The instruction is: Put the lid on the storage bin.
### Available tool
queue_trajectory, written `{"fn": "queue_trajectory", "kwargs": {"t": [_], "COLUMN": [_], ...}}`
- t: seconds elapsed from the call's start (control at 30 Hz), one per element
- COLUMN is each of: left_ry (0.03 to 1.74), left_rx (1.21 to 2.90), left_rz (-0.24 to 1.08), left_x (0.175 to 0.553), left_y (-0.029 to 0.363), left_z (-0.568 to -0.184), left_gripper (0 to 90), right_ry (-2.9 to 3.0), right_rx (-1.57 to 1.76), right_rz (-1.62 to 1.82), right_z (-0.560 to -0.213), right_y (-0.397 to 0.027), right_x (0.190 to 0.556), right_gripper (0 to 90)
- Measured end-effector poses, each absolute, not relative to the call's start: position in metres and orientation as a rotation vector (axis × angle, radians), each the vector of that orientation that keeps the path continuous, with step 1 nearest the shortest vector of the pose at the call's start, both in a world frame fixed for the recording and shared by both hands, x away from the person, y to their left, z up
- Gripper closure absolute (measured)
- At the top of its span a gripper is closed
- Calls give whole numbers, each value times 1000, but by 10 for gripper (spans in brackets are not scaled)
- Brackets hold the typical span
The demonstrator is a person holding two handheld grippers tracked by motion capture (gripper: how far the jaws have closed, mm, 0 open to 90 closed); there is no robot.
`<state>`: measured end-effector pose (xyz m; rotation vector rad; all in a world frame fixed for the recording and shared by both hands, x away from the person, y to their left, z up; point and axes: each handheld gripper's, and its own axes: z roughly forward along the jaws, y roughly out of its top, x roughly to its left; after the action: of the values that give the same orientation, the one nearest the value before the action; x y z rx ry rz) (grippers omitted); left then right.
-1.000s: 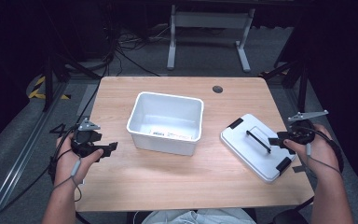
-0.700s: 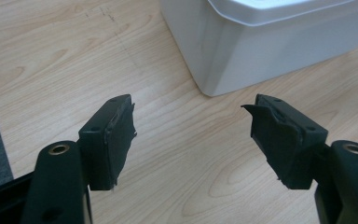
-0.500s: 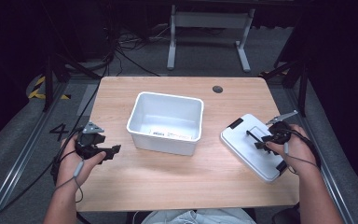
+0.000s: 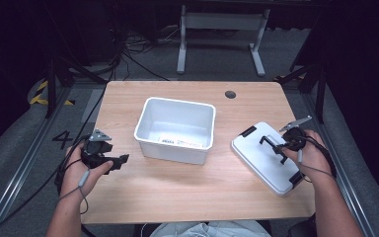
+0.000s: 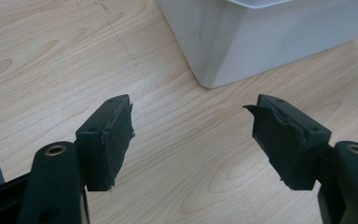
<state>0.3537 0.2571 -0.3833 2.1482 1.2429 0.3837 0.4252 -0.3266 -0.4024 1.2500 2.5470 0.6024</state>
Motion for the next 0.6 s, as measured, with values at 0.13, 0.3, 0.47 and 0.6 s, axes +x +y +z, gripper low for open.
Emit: {"fn": "queue_trajectory", "kwargs": {"t": [0.13,0.3,0.47,0.6], "left_ry": [1246,1245,1243,1248], "left_rx": [2147,2143,2146,2140], "left_rz": [382,388,391,386], "left_x": [354,353,353,352], "left_y": [256,257,258,258], "left_z": [-383,-381,-381,-381], "left_gripper": [291,291,291,291], "right_ry": [2566,2561,2540,2521], "right_rx": [1226,1188,1152,1130], "right_rz": [628,634,652,657], "right_z": [-397,-380,-359,-343], "right_y": [-324,-323,-324,-325], "right_x": [425,425,423,422], "right_gripper": [852,851,852,852]}}
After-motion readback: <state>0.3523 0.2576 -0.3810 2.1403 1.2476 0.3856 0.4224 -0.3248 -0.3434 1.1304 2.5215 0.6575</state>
